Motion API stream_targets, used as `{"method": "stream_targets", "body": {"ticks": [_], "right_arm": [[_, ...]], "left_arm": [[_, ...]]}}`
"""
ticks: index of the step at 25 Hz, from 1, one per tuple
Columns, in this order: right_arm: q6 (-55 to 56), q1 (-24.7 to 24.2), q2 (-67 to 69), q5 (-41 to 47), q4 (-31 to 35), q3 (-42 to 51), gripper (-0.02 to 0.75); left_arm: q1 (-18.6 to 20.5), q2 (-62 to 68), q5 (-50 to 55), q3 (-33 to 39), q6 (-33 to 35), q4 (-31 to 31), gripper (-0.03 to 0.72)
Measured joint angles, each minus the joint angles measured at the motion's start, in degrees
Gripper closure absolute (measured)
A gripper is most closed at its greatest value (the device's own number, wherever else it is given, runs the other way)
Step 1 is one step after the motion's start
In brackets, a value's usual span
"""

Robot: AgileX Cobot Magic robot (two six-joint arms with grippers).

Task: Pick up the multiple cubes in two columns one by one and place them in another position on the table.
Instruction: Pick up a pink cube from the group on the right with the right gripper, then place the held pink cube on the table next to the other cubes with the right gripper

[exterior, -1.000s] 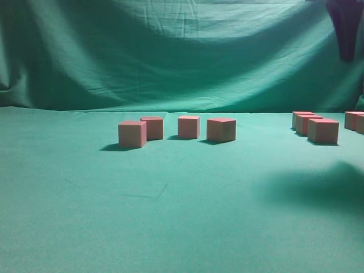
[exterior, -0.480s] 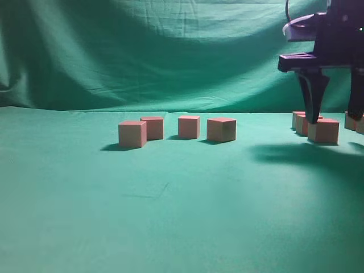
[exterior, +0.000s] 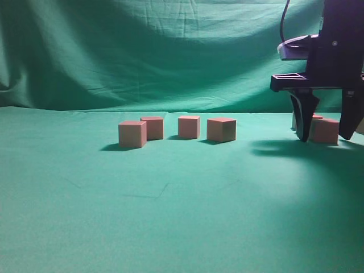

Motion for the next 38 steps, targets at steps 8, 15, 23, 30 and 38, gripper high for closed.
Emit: {"method": "stream_targets", "body": {"ticks": [8,15,23,30,38], "right_arm": [[0.0,0.0,0.0,0.3,0.2,-0.1,0.475],[-1.8,2.3,-5.4,8.8,0.7,-1.1,0.475],[-6.0,18.3,-11.0,15.2,1.2,-1.2,0.475],[-12.3,28.5,-11.0,12.0,1.3,-1.2,0.475],[-13.5,30.1,-9.0,5.7,1.4,-3.3,0.475]], "left_arm": [[0.0,0.0,0.0,0.0,0.0,0.0,0.688],[0.0,0.0,0.0,0.0,0.0,0.0,0.688],[0.0,0.0,0.0,0.0,0.0,0.0,0.688],[0.0,0.0,0.0,0.0,0.0,0.0,0.688],[0.0,0.0,0.0,0.0,0.0,0.0,0.688]]}}
